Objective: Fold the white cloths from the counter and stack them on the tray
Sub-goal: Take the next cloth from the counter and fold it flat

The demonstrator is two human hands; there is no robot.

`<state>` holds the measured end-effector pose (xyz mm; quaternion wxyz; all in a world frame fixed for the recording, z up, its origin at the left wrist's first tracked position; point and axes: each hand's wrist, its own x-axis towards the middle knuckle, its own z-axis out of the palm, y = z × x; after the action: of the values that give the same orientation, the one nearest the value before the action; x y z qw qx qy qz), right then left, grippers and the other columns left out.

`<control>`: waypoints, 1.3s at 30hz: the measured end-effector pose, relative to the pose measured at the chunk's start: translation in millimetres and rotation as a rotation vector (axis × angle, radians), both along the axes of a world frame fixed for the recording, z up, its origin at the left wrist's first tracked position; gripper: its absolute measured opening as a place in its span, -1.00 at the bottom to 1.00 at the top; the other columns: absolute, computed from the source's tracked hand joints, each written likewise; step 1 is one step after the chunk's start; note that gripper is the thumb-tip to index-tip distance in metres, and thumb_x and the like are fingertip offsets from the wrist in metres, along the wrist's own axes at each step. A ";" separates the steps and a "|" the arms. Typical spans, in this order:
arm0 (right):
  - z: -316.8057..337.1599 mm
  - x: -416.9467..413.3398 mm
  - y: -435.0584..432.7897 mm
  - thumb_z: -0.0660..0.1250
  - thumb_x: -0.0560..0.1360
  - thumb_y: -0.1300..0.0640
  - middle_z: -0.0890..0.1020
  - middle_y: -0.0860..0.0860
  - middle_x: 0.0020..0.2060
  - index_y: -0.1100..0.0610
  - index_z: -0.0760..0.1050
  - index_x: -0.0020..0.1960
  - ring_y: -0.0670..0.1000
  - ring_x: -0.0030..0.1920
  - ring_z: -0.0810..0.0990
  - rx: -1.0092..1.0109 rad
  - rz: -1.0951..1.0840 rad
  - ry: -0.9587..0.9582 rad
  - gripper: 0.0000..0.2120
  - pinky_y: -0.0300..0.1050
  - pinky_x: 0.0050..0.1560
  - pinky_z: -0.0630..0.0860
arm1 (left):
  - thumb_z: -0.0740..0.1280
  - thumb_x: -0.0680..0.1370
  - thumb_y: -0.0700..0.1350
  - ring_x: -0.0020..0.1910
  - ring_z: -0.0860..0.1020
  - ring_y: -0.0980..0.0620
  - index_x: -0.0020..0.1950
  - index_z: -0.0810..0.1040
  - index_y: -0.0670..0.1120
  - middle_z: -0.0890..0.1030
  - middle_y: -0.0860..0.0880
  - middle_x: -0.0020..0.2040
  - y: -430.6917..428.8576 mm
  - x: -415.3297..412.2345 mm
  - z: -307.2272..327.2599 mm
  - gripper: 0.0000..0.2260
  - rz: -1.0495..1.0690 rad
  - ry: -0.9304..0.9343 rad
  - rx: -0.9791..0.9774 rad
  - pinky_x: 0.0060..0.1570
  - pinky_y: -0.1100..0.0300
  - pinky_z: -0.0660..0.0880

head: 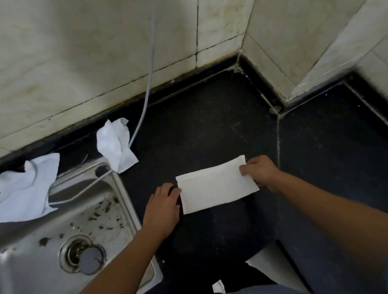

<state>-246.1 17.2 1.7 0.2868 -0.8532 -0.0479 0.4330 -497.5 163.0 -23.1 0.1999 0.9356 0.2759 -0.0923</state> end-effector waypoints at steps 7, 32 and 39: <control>19.4 -63.2 58.0 0.41 0.43 0.22 0.57 0.09 -0.20 0.14 0.46 -0.20 0.04 -0.25 0.59 0.084 0.212 -0.009 -0.87 -0.15 -0.41 0.50 | 0.34 0.51 -0.16 0.18 0.45 -0.09 0.29 0.48 -0.09 0.44 -0.09 0.26 12.2 -38.8 10.9 -0.66 0.147 -0.031 -0.066 0.08 0.06 0.47; -41.3 -73.8 8.3 -0.02 0.63 -0.14 -0.18 0.07 0.55 0.18 -0.15 0.56 0.06 0.56 -0.15 -0.188 1.251 -0.720 -0.34 0.14 0.46 0.13 | 0.16 0.61 0.01 0.54 -0.14 -0.08 0.55 0.04 -0.07 -0.15 -0.12 0.57 0.5 21.1 -12.0 -0.45 -0.247 0.169 0.063 0.49 -0.02 0.03; -45.7 -68.2 7.6 -0.11 0.62 -0.18 -0.26 0.09 0.53 0.18 -0.17 0.56 0.10 0.55 -0.19 -0.223 1.332 -0.717 -0.34 0.24 0.49 0.00 | 0.11 0.62 0.07 0.54 -0.19 -0.04 0.56 -0.01 -0.08 -0.20 -0.08 0.57 1.1 15.9 -15.2 -0.43 -0.268 0.209 0.079 0.50 -0.01 -0.05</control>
<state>-314.3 24.8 -44.0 -0.1556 -0.7564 -0.5985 0.2132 -481.6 164.1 -38.3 0.1191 0.9565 0.1713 -0.2041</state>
